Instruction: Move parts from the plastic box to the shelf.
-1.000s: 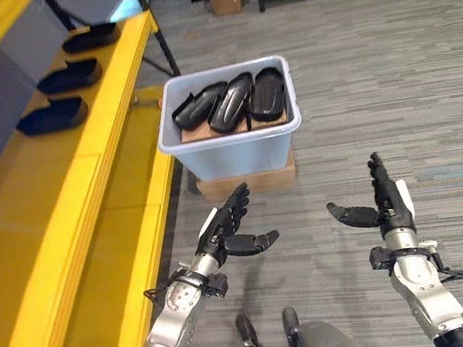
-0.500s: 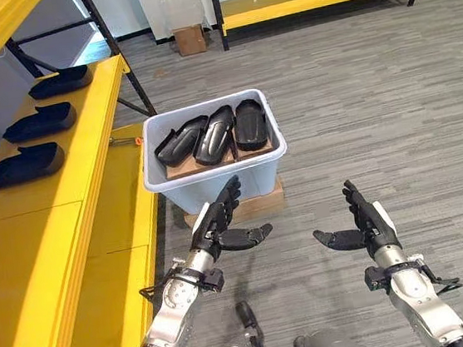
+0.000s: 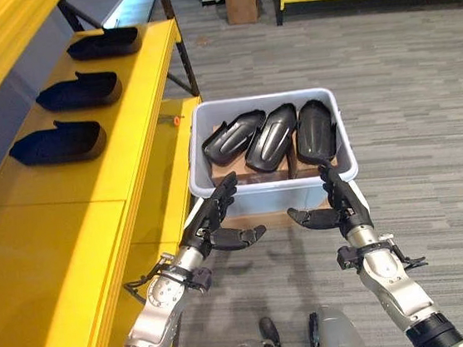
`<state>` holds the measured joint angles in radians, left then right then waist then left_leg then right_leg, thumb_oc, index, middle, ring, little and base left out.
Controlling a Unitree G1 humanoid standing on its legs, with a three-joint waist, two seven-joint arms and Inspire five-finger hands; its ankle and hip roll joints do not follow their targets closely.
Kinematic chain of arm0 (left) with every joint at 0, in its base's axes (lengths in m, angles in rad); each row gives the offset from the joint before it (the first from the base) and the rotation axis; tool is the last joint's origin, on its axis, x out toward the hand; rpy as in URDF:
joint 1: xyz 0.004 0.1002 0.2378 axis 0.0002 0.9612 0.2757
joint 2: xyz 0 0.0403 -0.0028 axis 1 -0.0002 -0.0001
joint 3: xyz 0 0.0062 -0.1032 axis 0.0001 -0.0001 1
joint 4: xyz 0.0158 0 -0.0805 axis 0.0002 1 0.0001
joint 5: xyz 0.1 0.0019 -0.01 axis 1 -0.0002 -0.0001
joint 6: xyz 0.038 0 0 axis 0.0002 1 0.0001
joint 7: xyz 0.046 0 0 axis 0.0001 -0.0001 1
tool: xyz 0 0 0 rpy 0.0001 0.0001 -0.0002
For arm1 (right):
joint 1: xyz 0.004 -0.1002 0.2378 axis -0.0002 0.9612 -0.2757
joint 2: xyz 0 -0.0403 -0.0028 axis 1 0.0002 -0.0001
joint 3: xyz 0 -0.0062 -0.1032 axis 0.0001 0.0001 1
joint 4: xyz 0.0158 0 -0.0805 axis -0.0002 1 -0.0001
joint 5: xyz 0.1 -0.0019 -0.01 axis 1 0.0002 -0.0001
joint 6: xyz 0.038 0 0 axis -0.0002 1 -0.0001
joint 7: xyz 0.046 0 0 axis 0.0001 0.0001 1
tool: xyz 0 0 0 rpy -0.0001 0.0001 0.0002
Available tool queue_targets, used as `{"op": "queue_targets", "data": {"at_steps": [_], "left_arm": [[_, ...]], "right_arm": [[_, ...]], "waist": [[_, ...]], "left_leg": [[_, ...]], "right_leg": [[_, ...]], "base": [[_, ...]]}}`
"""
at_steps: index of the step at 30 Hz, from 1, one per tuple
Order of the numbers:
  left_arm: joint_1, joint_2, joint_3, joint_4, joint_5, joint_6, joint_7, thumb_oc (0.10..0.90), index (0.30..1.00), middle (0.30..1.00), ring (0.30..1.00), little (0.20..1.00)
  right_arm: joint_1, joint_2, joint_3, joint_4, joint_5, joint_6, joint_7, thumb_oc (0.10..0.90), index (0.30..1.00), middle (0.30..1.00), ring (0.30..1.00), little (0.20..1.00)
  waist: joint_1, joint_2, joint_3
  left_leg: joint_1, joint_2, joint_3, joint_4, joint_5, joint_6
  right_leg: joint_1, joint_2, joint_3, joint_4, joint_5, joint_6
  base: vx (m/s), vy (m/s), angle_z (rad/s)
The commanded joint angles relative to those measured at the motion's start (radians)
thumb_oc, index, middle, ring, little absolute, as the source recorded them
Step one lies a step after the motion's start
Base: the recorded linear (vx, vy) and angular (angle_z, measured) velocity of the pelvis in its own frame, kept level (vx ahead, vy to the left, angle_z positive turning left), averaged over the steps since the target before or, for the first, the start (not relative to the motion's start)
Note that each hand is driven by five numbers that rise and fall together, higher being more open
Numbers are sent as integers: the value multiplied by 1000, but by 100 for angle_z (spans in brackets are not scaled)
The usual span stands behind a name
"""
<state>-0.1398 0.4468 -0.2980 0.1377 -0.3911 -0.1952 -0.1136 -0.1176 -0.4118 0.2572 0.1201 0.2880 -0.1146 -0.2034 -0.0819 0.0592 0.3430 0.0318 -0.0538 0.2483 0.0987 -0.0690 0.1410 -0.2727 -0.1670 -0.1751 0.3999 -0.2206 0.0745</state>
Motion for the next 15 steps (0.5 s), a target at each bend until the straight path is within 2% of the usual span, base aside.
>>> {"op": "queue_targets", "data": {"at_steps": [1,2,5,6,8,12,15], "left_arm": [[-32,-14,13,-122,-42,-36,15,900,1000,1000,1000,1000],[-21,-19,-1,-129,-28,-36,2,900,1000,1000,1000,1000],[-6,-24,-15,-139,-11,-46,-2,900,1000,1000,1000,1000],[7,-31,-22,-136,-2,-59,2,900,1000,1000,1000,1000],[8,-35,-27,-134,-10,-63,2,900,1000,1000,1000,1000],[1,-38,-22,-136,-18,-75,-4,900,1000,1000,1000,1000],[-19,-37,-26,-146,-26,-84,17,900,1000,1000,1000,1000]], "right_arm": [[-46,-3,-55,-66,65,-77,50,900,1000,1000,1000,1000],[-37,11,-73,-64,57,-70,40,900,1000,1000,1000,1000],[-24,26,-90,-63,38,-67,20,900,1000,1000,1000,1000],[-6,27,-98,-70,38,-58,-6,900,1000,1000,1000,1000],[9,32,-98,-71,17,-57,-44,900,1000,1000,1000,1000],[9,17,-100,-74,-25,-66,-63,900,1000,1000,1000,1000],[-9,-15,-102,-93,-31,-58,-64,900,1000,1000,1000,1000]], "waist": [[-35,-4,-39],[-43,-11,-30],[-52,-16,-30],[-63,-29,-49],[-69,-42,-67],[-79,-36,-79],[-88,-23,-70]], "left_leg": [[33,40,-54,-110,-33,-72],[81,49,-68,-127,-58,-78],[109,56,-84,-129,-87,-78],[126,47,-100,-137,-104,-83],[132,48,-102,-126,-122,-89],[149,74,-86,-139,-121,-108],[150,100,-75,-146,-112,-128]], "right_leg": [[-20,6,10,-147,261,19],[-50,-18,22,-261,314,48],[-53,-20,50,-297,329,62],[-2,-11,73,-352,340,74],[36,-13,83,-359,356,77],[43,-5,74,-324,325,70],[27,3,67,-282,285,46]], "base": [[235,-307,9],[272,-359,25],[209,-290,39],[186,-296,42],[207,-335,61],[95,-193,39],[41,-119,-7]]}}
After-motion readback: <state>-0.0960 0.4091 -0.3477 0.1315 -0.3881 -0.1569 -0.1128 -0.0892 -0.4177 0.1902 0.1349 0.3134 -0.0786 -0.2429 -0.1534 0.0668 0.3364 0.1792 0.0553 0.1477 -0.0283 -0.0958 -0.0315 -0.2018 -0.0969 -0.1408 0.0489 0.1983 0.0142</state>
